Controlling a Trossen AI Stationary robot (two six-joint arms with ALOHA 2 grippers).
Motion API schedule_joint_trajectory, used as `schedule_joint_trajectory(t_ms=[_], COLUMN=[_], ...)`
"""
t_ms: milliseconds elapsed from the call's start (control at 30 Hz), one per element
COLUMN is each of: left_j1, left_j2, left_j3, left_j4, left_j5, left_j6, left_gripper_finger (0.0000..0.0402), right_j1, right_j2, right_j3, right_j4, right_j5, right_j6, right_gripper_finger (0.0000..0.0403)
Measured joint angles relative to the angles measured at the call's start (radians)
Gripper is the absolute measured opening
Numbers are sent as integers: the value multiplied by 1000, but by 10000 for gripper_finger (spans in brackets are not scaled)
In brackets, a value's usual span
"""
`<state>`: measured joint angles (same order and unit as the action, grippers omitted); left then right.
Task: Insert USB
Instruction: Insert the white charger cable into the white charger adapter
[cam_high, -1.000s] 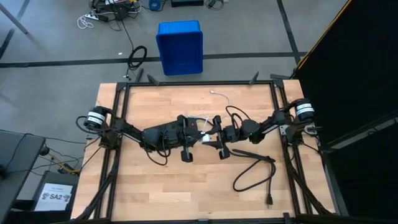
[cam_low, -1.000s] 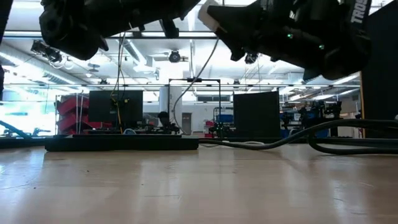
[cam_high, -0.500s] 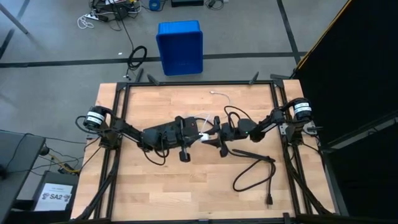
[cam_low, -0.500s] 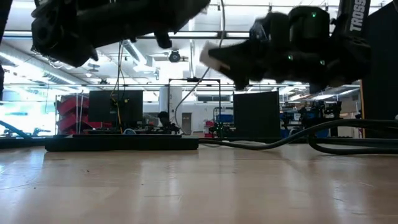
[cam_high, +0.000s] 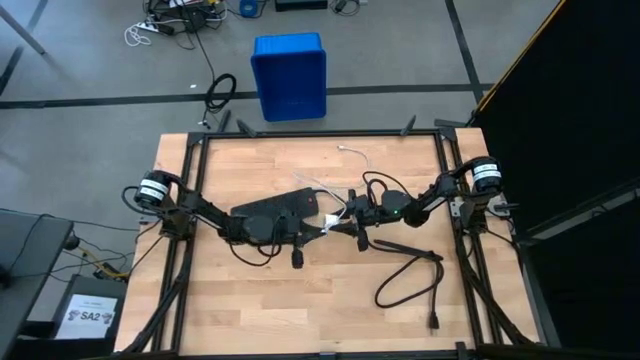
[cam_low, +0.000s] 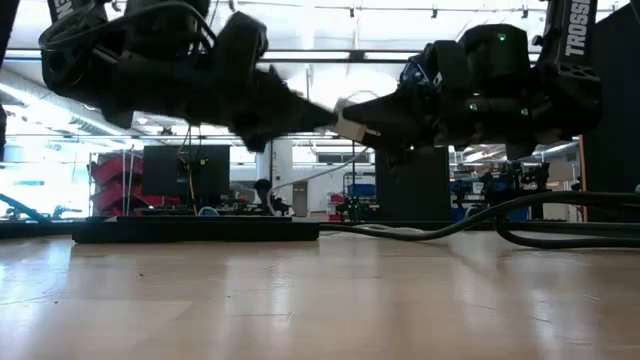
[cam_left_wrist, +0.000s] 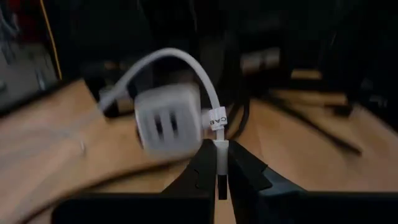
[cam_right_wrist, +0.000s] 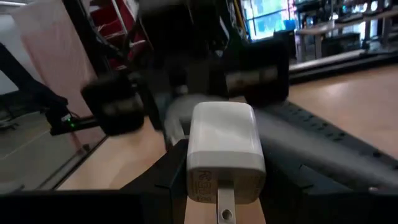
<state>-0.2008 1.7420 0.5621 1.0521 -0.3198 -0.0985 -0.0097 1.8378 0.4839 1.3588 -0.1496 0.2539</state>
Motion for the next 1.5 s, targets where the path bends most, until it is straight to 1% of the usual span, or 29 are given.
schedule_joint_trajectory(t_ms=[133,200,367,600,733,833,967,1067,1200,1400,1500], left_j1=[0,0,-1,-1,-2,-3,-3,-3,-3,-2,-2], left_j2=[0,0,-1,-1,-5,-6,-6,-4,-4,-4,-4], left_j3=[0,-1,-4,-6,-18,-27,-29,-29,-29,-29,-28], left_j4=[-70,-66,9,23,119,165,123,41,-14,-24,-28], left_j5=[0,-2,-4,4,-7,8,17,17,18,18,18], left_j6=[-18,-18,20,21,22,36,34,-2,-39,-44,-44], left_gripper_finger=[0,0,0,0,1,1,1,1,1,2,12], right_j1=[0,0,2,2,4,3,3,3,3,3,3], right_j2=[0,0,-4,-3,0,0,0,0,0,0,0], right_j3=[0,0,1,0,0,0,0,0,0,0,1], right_j4=[-12,-28,-75,-63,-116,-146,-139,-110,-65,-13,-9], right_j5=[-14,-30,-35,-55,-65,-58,-59,-85,-112,-116,-116], right_j6=[9,16,23,31,29,31,31,31,31,36,49], right_gripper_finger=[115,115,115,115,115,115,115,115,115,115,115])
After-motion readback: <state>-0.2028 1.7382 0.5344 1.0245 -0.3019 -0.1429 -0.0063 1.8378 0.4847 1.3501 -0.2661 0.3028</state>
